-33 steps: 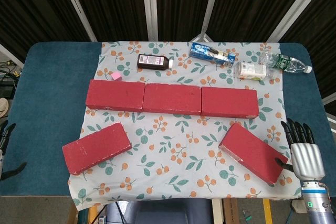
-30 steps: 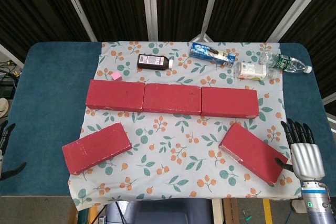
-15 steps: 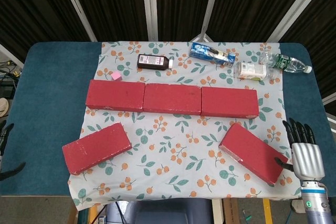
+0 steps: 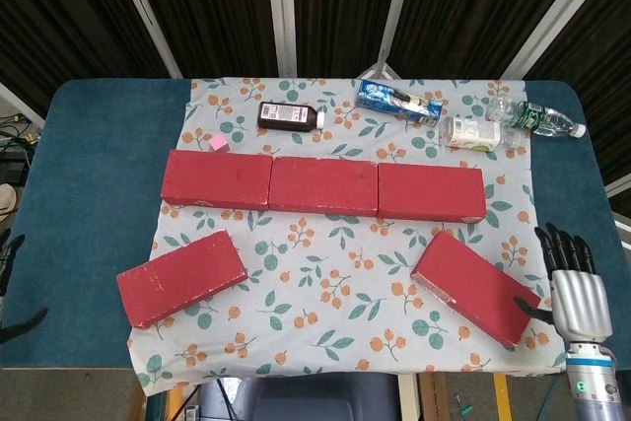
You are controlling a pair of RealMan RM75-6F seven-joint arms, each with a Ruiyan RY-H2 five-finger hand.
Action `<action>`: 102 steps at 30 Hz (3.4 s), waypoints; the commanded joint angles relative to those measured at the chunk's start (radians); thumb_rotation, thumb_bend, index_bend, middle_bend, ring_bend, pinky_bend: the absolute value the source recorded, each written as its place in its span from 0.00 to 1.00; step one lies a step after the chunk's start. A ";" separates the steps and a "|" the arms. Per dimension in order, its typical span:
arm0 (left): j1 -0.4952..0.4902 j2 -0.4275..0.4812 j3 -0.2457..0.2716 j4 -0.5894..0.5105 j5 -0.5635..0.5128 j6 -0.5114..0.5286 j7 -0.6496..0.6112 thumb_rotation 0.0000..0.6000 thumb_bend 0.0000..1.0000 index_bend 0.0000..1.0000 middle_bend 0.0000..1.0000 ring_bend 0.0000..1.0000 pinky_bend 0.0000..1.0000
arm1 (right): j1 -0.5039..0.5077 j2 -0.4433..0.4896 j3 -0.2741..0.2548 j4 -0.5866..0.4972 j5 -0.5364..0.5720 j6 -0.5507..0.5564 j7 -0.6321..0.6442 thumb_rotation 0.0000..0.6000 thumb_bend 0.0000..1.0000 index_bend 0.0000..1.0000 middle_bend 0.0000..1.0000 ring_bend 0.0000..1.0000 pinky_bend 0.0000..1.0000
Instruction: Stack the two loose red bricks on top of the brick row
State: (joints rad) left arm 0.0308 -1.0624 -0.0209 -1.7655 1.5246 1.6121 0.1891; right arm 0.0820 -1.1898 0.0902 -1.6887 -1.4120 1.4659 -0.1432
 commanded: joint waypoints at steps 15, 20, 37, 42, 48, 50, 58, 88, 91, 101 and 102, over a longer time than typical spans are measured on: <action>-0.001 0.011 0.002 0.002 -0.003 -0.012 -0.025 1.00 0.00 0.00 0.00 0.00 0.08 | 0.123 0.074 0.049 -0.437 0.501 -0.190 -0.392 1.00 0.15 0.00 0.00 0.00 0.00; -0.006 0.015 0.000 0.005 -0.009 -0.021 -0.035 1.00 0.00 0.00 0.00 0.00 0.08 | 0.202 0.018 0.098 -0.441 0.699 -0.185 -0.489 1.00 0.15 0.00 0.00 0.00 0.00; -0.014 0.013 -0.004 0.004 -0.027 -0.042 -0.024 1.00 0.00 0.00 0.00 0.00 0.08 | 0.312 -0.188 0.138 -0.333 0.918 -0.024 -0.595 1.00 0.15 0.00 0.00 0.00 0.00; -0.016 0.012 -0.003 0.002 -0.032 -0.049 -0.017 1.00 0.00 0.00 0.00 0.00 0.08 | 0.320 -0.205 0.130 -0.322 0.926 -0.011 -0.598 1.00 0.15 0.00 0.00 0.00 0.00; -0.017 0.011 -0.004 0.001 -0.033 -0.049 -0.015 1.00 0.00 0.00 0.00 0.00 0.08 | 0.323 -0.208 0.128 -0.319 0.936 -0.001 -0.597 1.00 0.15 0.00 0.00 0.00 0.00; -0.017 0.010 -0.003 0.001 -0.033 -0.050 -0.014 1.00 0.00 0.00 0.00 0.00 0.08 | 0.324 -0.209 0.126 -0.319 0.938 0.001 -0.595 1.00 0.15 0.00 0.00 0.00 0.00; -0.016 0.011 -0.003 -0.001 -0.034 -0.048 -0.013 1.00 0.00 0.00 0.00 0.00 0.08 | 0.330 -0.215 0.119 -0.308 0.962 -0.007 -0.597 1.00 0.15 0.00 0.00 0.00 0.00; -0.016 0.012 -0.001 -0.007 -0.037 -0.051 -0.008 1.00 0.00 0.00 0.00 0.00 0.08 | 0.364 -0.255 0.127 -0.237 0.996 0.019 -0.603 1.00 0.15 0.07 0.36 0.16 0.00; -0.016 0.013 0.000 -0.007 -0.036 -0.052 -0.010 1.00 0.00 0.00 0.00 0.00 0.08 | 0.364 -0.259 0.125 -0.239 0.988 0.034 -0.606 1.00 0.15 0.07 0.39 0.25 0.00; -0.018 0.013 -0.001 -0.007 -0.037 -0.054 -0.014 1.00 0.00 0.00 0.00 0.00 0.08 | 0.365 -0.206 0.144 -0.299 0.977 0.052 -0.613 1.00 0.15 0.10 0.39 0.33 0.00; -0.018 0.013 -0.001 -0.007 -0.037 -0.054 -0.014 1.00 0.00 0.00 0.00 0.00 0.08 | 0.366 -0.195 0.149 -0.312 0.970 0.061 -0.616 1.00 0.15 0.10 0.39 0.33 0.00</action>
State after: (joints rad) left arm 0.0130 -1.0494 -0.0220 -1.7722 1.4875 1.5583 0.1753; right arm 0.4462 -1.4016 0.2309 -1.9820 -0.4324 1.5145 -0.7542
